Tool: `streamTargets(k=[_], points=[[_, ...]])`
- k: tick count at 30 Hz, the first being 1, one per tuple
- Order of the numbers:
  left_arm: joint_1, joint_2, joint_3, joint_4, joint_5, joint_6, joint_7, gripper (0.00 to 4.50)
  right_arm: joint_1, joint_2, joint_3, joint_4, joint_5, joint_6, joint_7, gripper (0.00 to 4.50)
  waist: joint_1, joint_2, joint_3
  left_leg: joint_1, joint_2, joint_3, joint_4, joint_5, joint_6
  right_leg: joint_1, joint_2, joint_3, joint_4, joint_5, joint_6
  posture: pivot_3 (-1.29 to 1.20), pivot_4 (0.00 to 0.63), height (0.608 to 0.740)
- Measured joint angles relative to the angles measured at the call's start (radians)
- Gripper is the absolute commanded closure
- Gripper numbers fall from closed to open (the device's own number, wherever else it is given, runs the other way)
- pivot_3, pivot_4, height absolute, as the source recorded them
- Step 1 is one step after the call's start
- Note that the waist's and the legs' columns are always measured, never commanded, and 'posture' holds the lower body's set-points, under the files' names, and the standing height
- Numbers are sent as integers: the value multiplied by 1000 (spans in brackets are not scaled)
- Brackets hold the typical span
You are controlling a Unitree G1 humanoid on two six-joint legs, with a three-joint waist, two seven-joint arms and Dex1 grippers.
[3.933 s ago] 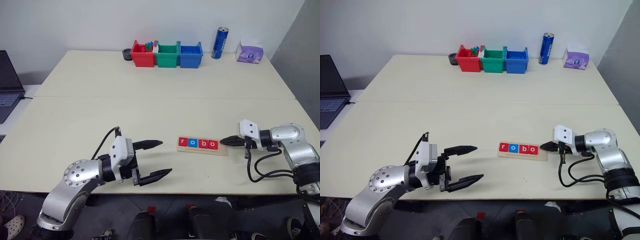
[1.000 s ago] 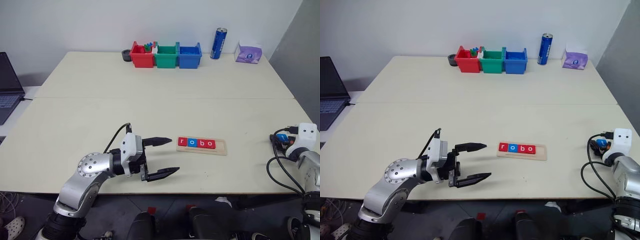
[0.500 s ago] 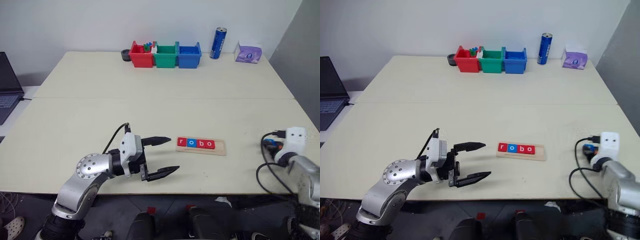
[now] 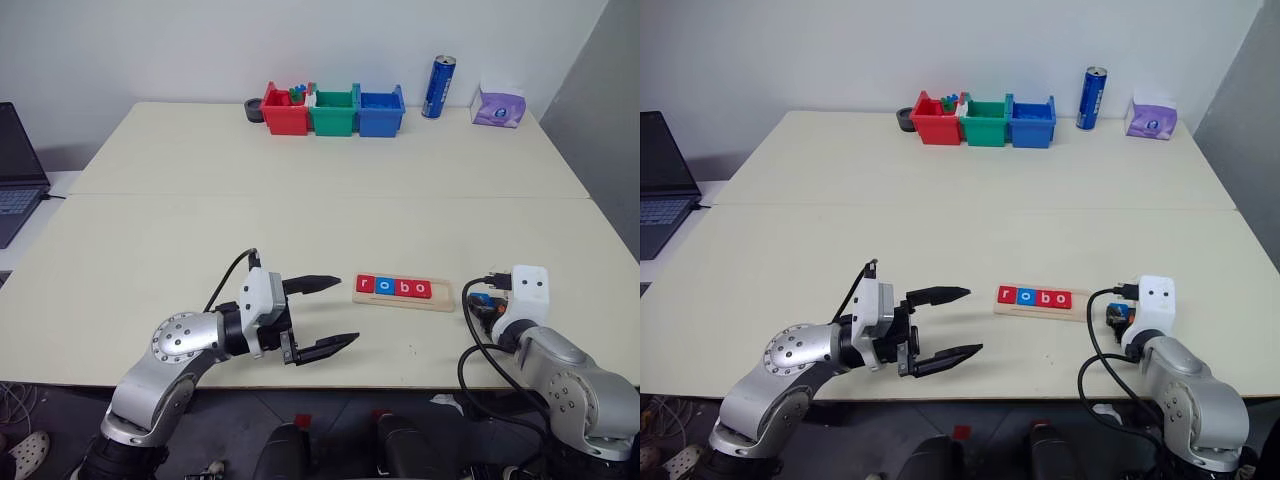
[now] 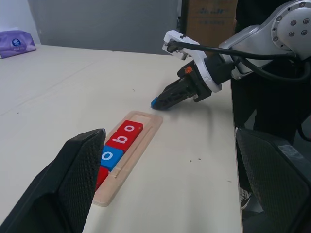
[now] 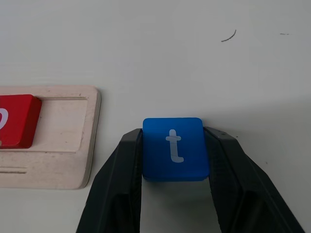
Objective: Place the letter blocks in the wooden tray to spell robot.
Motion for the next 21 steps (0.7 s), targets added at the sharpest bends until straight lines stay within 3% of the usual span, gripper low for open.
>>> streamTargets(k=[7,11,15,19,21], points=[[1,0,0,0,0,1,-1,0,-4,2,3,-36,7,53,26,27,1,0,0,0,0,0,0,0,0,0,0,0,0,0,0,0,150,740],[-1,0,0,0,0,1,-2,0,-1,-83,-15,-53,11,84,64,27,2,0,0,-1,-1,1,0,0,0,-1,-1,-1,-1,0,0,0,150,740],[-2,-1,0,1,0,0,-5,0,-13,-251,-43,-57,15,57,143,27,1,-1,0,-1,-1,1,0,0,0,-1,-1,-1,-1,0,0,0,150,740],[-9,-3,0,1,1,-1,-6,0,-1,-433,-16,3,24,-82,291,27,1,-1,1,-1,-1,1,-1,0,0,-1,0,-1,-1,0,0,0,150,740],[-10,-4,0,2,1,-3,-6,0,40,-540,30,61,38,-231,453,27,1,-1,1,-1,-1,1,-1,0,0,-1,0,-2,-2,0,0,0,150,740]])
